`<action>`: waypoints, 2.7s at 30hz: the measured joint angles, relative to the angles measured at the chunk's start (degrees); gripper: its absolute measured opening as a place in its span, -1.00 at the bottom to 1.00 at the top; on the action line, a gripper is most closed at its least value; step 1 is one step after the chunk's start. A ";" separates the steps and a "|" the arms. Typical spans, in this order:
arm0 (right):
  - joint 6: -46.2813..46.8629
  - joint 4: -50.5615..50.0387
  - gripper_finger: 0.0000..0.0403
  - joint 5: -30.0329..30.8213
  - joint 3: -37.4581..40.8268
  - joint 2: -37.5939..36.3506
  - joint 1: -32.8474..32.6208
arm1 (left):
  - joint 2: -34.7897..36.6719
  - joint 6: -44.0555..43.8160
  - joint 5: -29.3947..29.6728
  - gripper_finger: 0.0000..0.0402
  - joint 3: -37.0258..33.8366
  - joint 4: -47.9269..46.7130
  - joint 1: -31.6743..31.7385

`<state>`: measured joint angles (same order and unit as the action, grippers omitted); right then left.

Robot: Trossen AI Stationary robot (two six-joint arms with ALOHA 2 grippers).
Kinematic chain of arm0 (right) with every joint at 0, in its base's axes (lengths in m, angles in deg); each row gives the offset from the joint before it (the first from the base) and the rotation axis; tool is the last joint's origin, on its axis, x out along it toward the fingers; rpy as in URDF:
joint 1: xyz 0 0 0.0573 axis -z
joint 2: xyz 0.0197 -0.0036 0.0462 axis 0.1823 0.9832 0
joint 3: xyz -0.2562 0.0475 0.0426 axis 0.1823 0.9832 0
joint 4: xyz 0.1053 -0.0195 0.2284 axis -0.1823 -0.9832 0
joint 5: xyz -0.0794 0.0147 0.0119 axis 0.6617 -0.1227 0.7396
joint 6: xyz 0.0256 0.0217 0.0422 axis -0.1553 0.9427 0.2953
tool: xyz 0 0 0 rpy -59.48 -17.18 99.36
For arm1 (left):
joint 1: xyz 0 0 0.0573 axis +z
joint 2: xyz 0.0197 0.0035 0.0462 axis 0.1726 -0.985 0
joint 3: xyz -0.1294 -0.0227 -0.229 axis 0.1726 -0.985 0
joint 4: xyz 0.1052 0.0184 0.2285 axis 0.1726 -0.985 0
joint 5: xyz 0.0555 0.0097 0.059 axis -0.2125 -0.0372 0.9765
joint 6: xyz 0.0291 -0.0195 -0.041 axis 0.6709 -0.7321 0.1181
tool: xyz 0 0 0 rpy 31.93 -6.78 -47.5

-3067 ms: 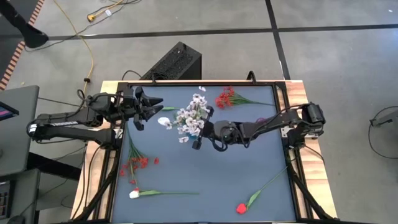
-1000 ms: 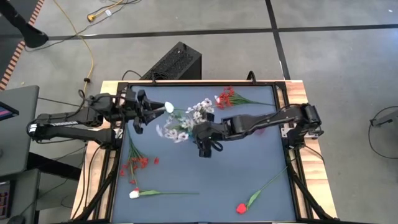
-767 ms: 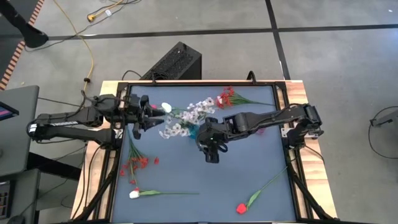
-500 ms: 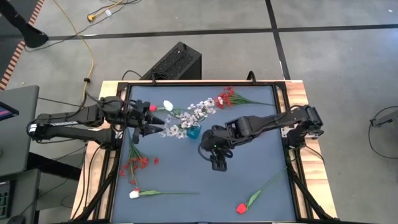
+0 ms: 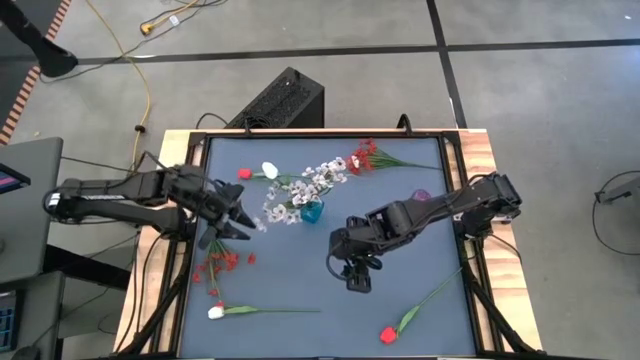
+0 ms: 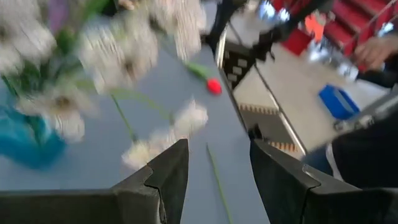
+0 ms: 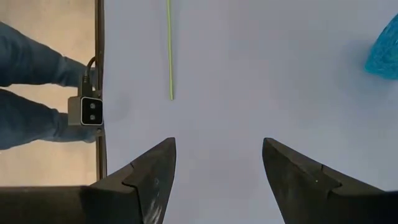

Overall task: Sort flowers into vase by color
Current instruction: Put the white flower into the blue vase

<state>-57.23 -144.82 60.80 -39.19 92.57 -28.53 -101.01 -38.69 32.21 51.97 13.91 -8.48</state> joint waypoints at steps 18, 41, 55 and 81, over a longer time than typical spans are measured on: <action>-2.91 0.14 0.32 0.13 0.00 0.00 0.16 | -11.50 -2.80 11.88 -0.20 0.00 -4.69 -23.17; -17.82 -4.53 0.31 0.12 0.00 0.04 -4.08 | -49.08 -28.31 34.09 -0.29 0.00 18.43 -46.87; -3.98 4.21 0.31 0.12 0.02 0.59 -4.16 | -55.21 -20.60 38.00 -0.29 0.39 20.63 -47.15; 5.25 4.80 0.17 0.69 0.02 0.55 -6.40 | -54.43 -11.33 40.32 -0.99 1.77 12.87 -46.93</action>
<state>-51.99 -140.01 61.49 -39.17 93.11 -34.93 -155.44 -50.02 72.53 53.74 26.79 -55.40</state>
